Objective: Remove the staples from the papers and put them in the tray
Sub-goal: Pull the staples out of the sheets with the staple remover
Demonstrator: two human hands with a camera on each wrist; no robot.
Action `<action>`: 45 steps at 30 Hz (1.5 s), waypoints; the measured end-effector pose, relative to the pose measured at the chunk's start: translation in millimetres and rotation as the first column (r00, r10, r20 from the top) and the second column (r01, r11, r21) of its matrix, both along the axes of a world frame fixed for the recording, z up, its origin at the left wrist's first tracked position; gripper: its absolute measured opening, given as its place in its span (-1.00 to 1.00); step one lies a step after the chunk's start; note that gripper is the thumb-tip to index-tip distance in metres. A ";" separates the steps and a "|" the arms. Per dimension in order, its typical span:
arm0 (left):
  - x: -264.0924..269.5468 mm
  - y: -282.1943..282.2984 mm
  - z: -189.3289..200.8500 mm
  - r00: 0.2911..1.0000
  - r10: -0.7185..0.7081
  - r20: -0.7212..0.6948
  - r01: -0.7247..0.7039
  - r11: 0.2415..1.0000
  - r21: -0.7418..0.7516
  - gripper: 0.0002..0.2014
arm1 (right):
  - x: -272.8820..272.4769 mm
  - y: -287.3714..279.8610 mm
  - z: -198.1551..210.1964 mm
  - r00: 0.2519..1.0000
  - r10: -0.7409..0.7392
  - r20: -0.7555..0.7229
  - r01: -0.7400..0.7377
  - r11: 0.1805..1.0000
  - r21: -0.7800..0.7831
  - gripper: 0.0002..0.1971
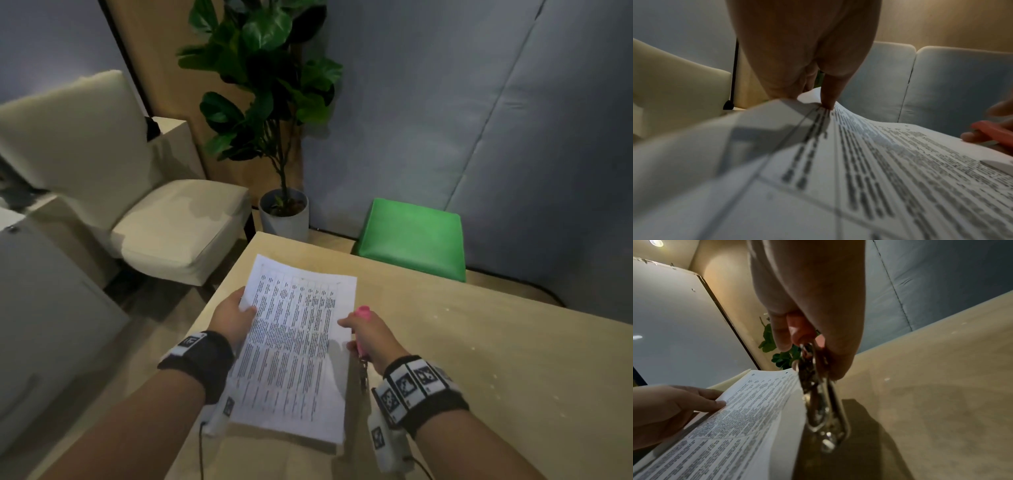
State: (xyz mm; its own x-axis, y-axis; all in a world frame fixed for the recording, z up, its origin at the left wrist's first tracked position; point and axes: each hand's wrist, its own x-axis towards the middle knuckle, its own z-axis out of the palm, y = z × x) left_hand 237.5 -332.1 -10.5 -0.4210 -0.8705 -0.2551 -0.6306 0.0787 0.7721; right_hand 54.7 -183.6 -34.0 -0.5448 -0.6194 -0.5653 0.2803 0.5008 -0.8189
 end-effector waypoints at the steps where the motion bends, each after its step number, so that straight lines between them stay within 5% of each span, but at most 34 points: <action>1: -0.3 -4.7 -4.6 1.000 0.001 0.016 -0.001 1.000 0.009 -0.74 | 0.8 -4.6 -3.8 1.000 0.006 -0.010 -0.006 1.000 0.019 -0.83; 5: -6.5 -24.1 -28.2 0.997 0.046 0.062 -0.050 0.997 0.062 -0.50 | 1.1 -18.8 -19.1 0.997 0.036 -0.066 -0.030 0.995 0.094 -0.73; 12: -21.9 -34.4 -50.5 0.993 0.071 0.092 -0.077 0.995 0.060 -0.61 | -4.4 -23.0 -33.8 0.992 0.050 -0.112 -0.033 0.988 0.149 -0.85; 21: -23.2 -43.6 -65.0 0.978 0.086 0.191 -0.075 0.995 -0.066 -0.57 | 7.8 -30.1 -37.7 0.990 -0.032 -0.138 0.056 0.984 0.168 -0.56; 24: -22.0 -45.8 -70.9 0.962 0.063 0.267 -0.027 0.990 -0.137 -0.50 | 6.5 -22.9 -32.3 0.987 -0.067 -0.146 0.083 0.991 0.109 -0.64; 28: -18.5 -41.9 -71.2 0.975 0.085 0.203 -0.046 0.980 -0.192 -0.52 | 14.4 -9.2 -21.1 0.987 -0.008 -0.164 0.018 0.998 0.059 -0.87; 30: -16.2 -35.4 -68.2 0.982 0.077 0.170 -0.040 0.977 -0.208 -0.60 | 25.6 -1.4 -14.8 0.989 0.063 -0.132 -0.060 0.998 0.029 -0.66; 37: -1.0 19.0 -44.8 0.993 -0.117 0.022 0.119 0.986 -0.115 -0.85 | 76.2 21.3 -15.2 0.920 0.381 0.090 -0.383 0.924 0.006 -0.69; 41: 21.6 57.2 -31.0 0.907 -0.419 0.045 0.405 0.896 0.182 -0.65 | 102.7 39.1 -14.5 0.898 0.407 0.165 -0.403 0.913 -0.057 -0.65; 45: 53.7 75.2 -37.2 0.881 -0.455 0.129 0.442 0.889 0.117 -0.87 | 119.9 53.7 -21.0 0.882 0.390 0.265 -0.381 0.920 -0.086 -0.82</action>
State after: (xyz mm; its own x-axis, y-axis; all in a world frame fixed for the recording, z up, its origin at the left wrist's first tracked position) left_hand 291.2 -256.9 -47.7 -0.7128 -0.5711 -0.4071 -0.6505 0.3213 0.6882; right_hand 174.6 -129.9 -55.0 -0.0874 -0.7685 -0.6338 0.2836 0.5907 -0.7554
